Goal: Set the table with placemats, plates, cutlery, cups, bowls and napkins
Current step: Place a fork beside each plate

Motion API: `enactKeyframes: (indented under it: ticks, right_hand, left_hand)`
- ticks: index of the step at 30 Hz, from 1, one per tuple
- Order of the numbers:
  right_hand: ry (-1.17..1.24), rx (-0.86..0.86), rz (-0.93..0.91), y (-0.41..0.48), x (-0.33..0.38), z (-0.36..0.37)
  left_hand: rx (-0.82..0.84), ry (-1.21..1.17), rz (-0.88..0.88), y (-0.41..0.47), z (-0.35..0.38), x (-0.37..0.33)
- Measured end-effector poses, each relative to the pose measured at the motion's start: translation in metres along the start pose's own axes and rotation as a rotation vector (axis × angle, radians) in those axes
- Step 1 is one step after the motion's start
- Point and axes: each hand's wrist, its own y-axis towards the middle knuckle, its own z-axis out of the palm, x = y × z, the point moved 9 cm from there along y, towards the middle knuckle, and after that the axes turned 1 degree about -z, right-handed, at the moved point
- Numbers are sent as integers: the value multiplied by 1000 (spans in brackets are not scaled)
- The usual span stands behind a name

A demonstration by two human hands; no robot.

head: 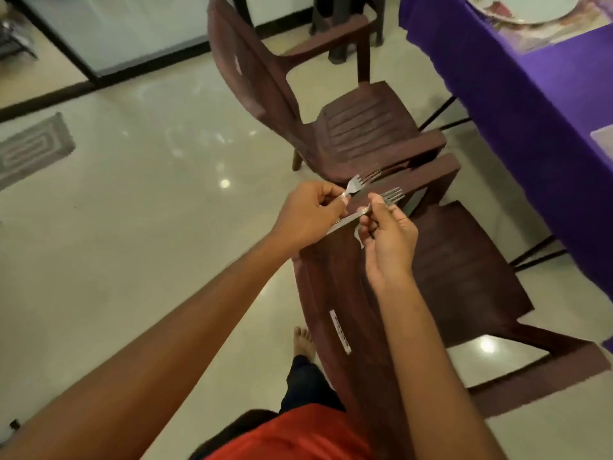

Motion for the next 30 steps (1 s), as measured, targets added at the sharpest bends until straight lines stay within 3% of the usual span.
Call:
enactKeyframes:
  ticks: [12, 18, 23, 30]
  right_hand:
    - [6, -68, -104, 94, 20, 188]
    - [-17, -96, -116, 160, -6, 331]
    - [-18, -100, -80, 221, -28, 434]
    - [-27, -162, -76, 334, -35, 515]
  left_hand:
    - [178, -143, 120, 159, -143, -11]
    - [169, -260, 18, 271, -259, 30]
    - [53, -269, -138, 371, -354, 68]
    - [56, -360, -220, 516, -398, 74]
